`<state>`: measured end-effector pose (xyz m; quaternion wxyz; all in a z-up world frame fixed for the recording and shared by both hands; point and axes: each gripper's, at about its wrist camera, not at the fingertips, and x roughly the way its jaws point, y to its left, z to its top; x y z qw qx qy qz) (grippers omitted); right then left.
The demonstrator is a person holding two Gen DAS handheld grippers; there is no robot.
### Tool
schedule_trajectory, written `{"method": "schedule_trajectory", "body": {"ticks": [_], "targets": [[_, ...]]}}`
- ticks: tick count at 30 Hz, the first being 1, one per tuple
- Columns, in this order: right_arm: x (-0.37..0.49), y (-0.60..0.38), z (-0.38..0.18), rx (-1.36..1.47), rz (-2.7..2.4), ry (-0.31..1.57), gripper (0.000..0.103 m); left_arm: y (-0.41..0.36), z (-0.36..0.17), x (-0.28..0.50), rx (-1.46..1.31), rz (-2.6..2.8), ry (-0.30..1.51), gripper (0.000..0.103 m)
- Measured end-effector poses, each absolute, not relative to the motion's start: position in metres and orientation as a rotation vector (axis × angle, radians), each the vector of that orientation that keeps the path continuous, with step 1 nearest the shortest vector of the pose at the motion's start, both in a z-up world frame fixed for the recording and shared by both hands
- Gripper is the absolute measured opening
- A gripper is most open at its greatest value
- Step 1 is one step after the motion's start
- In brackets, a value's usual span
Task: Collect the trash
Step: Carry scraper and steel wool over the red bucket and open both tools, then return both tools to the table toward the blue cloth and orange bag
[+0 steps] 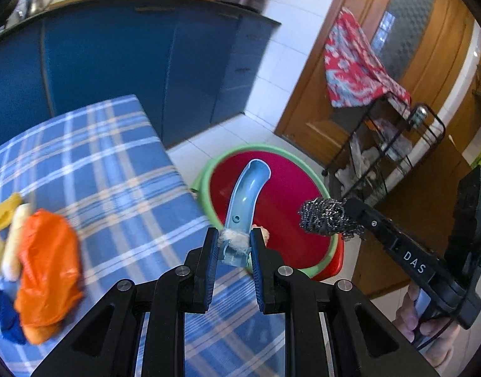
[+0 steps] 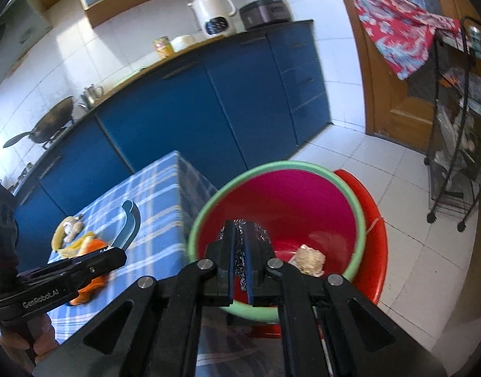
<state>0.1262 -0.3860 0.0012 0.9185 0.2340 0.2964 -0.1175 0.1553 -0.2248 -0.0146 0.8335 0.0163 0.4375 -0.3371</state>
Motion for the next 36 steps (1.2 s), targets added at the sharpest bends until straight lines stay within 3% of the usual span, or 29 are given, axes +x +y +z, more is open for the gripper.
{"method": "schedule_trajectory", "body": {"ticks": [14, 19, 36], "targets": [[0.133, -0.424, -0.043, 0.574, -0.292, 0.666, 0.014, -0.276, -0.051, 0.178, 0.126, -0.728, 0.990, 0.022], [0.131, -0.429, -0.047, 0.591, -0.305, 0.665, 0.020, -0.277, -0.053, 0.180, 0.116, -0.720, 0.996, 0.042], [0.114, -0.401, -0.022, 0.575, -0.262, 0.622, 0.034, -0.237, -0.034, 0.166, 0.050, -0.654, 0.968, 0.042]]}}
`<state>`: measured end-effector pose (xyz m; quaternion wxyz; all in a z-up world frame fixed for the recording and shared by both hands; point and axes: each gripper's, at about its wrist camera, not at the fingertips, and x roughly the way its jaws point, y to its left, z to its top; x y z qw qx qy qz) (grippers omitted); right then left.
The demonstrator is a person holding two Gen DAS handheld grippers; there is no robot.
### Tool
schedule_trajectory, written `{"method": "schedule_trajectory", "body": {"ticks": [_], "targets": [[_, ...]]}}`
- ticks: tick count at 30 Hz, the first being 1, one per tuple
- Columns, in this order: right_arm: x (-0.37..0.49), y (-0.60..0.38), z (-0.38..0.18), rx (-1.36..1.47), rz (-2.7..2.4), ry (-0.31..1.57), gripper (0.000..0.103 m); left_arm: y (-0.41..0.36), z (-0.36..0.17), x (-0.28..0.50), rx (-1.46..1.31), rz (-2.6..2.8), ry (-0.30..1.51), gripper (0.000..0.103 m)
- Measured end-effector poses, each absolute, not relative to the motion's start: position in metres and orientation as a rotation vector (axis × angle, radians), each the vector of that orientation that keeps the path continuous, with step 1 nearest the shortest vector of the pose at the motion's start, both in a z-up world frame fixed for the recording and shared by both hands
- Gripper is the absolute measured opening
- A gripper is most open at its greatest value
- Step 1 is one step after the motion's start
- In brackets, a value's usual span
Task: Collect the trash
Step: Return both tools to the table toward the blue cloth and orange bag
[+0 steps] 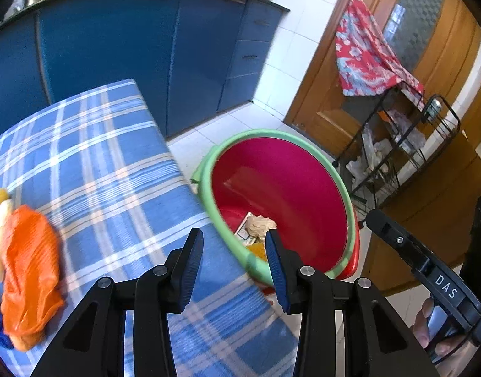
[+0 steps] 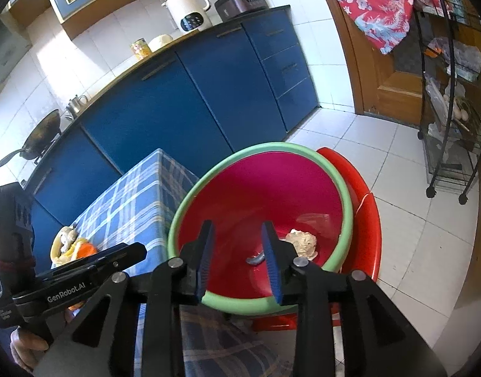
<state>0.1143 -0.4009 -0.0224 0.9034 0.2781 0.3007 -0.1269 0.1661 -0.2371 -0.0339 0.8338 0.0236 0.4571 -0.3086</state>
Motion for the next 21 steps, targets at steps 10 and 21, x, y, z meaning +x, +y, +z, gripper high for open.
{"method": "schedule_trajectory", "body": {"ticks": [10, 21], "targets": [[0.113, -0.369, -0.007, 0.549, -0.208, 0.614, 0.040, -0.182, -0.020, 0.154, -0.007, -0.569, 0.936, 0.042], [0.122, -0.334, 0.003, 0.519, -0.143, 0.627, 0.042, -0.105, -0.010, 0.157, -0.062, -0.410, 0.902, 0.042]]}}
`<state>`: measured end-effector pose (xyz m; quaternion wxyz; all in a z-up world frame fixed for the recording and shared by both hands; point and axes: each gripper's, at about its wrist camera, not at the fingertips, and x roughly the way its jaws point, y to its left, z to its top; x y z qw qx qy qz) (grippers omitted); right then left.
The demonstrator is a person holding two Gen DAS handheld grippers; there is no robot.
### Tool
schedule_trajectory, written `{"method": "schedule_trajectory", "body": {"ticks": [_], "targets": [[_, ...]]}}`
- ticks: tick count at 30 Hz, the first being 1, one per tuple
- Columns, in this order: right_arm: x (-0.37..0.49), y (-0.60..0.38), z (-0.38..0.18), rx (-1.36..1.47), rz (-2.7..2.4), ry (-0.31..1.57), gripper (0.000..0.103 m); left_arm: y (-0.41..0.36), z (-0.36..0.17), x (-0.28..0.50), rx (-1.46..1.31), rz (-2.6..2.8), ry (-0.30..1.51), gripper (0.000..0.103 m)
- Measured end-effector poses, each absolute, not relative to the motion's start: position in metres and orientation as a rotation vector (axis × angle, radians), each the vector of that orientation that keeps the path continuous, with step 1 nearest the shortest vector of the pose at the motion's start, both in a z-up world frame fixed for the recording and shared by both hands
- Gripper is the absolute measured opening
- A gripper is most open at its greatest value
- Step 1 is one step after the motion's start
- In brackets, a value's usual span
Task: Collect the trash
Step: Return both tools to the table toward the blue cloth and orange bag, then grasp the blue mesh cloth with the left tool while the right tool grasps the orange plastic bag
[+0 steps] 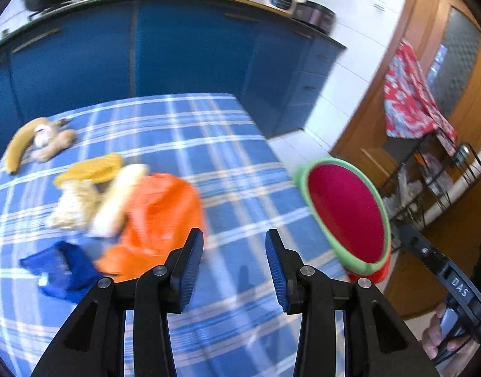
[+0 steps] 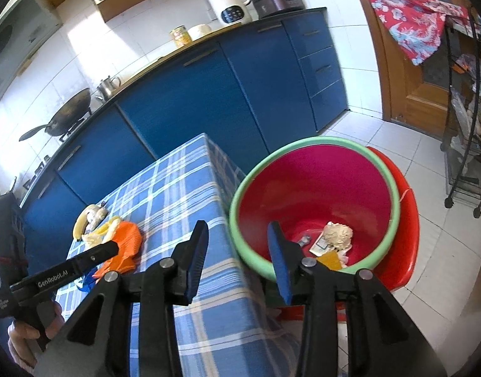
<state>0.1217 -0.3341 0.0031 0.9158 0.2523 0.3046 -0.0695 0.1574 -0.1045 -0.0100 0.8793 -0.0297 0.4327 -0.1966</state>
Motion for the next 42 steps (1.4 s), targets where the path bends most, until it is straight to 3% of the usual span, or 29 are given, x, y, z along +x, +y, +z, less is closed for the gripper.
{"method": "schedule_trajectory", "body": {"ticks": [6, 13, 17, 34, 36, 40, 42], "targets": [[0.129, -0.314, 0.007, 0.498, -0.111, 0.636, 0.042, -0.052, -0.014, 0.167, -0.087, -0.279, 0.889, 0.042], [0.136, -0.297, 0.009, 0.475, -0.079, 0.648, 0.044, -0.006, -0.027, 0.178, -0.103, -0.160, 0.913, 0.050], [0.142, -0.288, 0.010, 0.461, -0.062, 0.657, 0.045, 0.009, -0.035, 0.180, -0.107, -0.121, 0.927, 0.054], [0.167, -0.247, 0.008, 0.401, 0.003, 0.707, 0.045, 0.043, -0.071, 0.178, -0.175, -0.066, 0.997, 0.055], [0.172, -0.241, 0.007, 0.390, 0.014, 0.715, 0.045, 0.045, -0.071, 0.176, -0.185, -0.073, 0.987, 0.052], [0.184, -0.226, 0.004, 0.368, 0.042, 0.738, 0.046, 0.045, -0.069, 0.171, -0.198, -0.104, 0.966, 0.033], [0.192, -0.218, 0.002, 0.362, 0.060, 0.753, 0.046, 0.048, -0.069, 0.171, -0.223, -0.120, 0.963, 0.029]]}}
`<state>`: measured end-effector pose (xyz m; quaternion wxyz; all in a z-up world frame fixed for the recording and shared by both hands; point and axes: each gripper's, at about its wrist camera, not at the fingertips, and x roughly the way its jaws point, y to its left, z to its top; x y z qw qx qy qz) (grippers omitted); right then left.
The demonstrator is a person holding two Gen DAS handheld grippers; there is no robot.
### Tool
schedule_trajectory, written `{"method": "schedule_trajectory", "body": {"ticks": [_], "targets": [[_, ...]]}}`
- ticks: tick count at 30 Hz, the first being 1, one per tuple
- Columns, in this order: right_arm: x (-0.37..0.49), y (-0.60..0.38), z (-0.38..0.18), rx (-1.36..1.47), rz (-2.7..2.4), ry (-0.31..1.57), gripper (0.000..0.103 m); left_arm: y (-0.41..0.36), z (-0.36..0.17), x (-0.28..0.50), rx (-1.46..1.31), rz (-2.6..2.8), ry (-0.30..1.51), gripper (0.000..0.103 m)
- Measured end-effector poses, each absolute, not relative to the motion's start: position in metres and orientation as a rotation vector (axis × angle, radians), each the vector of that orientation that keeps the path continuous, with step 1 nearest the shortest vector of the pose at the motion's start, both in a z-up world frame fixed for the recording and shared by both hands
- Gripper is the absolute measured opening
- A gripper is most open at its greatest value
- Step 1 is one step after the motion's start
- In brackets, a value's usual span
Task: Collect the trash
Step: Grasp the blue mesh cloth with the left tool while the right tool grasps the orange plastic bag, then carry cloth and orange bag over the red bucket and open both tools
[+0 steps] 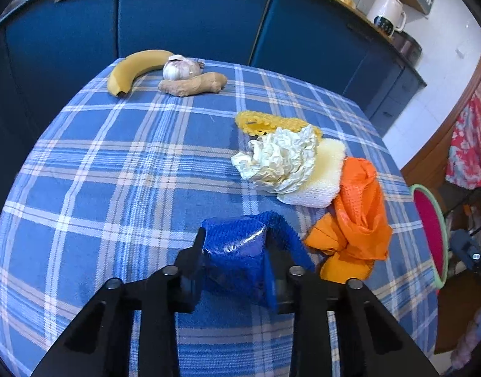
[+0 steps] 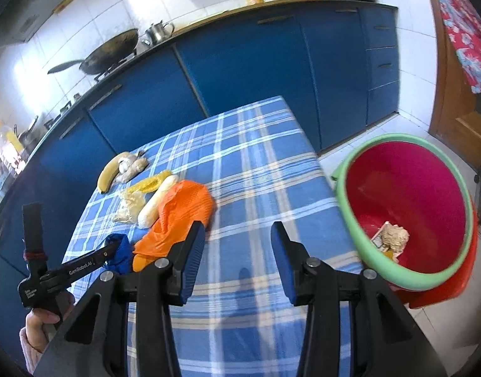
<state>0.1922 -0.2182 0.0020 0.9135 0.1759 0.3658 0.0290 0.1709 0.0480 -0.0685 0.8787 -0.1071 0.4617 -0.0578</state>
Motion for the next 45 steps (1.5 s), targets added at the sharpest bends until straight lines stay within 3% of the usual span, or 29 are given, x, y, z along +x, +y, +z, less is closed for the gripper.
{"method": "schedule_trajectory", "body": {"ticks": [12, 26, 27, 29, 32, 45], "targets": [[0.252, -0.170, -0.020, 0.326, 0.155, 0.875, 0.050, 0.060, -0.039, 0.176, -0.281, -0.165, 0.872, 0.027], [0.292, -0.149, -0.048, 0.332, 0.193, 0.982, 0.050, 0.064, -0.040, 0.188, -0.290, -0.181, 0.876, 0.027], [0.293, -0.148, -0.049, 0.331, 0.193, 0.980, 0.047, 0.064, -0.041, 0.188, -0.290, -0.184, 0.878, 0.027], [0.293, -0.148, -0.049, 0.327, 0.192, 0.969, 0.026, 0.062, -0.041, 0.187, -0.288, -0.185, 0.879, 0.027], [0.289, -0.150, -0.045, 0.335, 0.196, 0.945, 0.008, 0.059, -0.040, 0.184, -0.284, -0.190, 0.878, 0.027], [0.233, -0.182, 0.012, 0.347, 0.146, 0.744, 0.004, 0.034, -0.021, 0.170, -0.269, -0.248, 0.850, 0.027]]}}
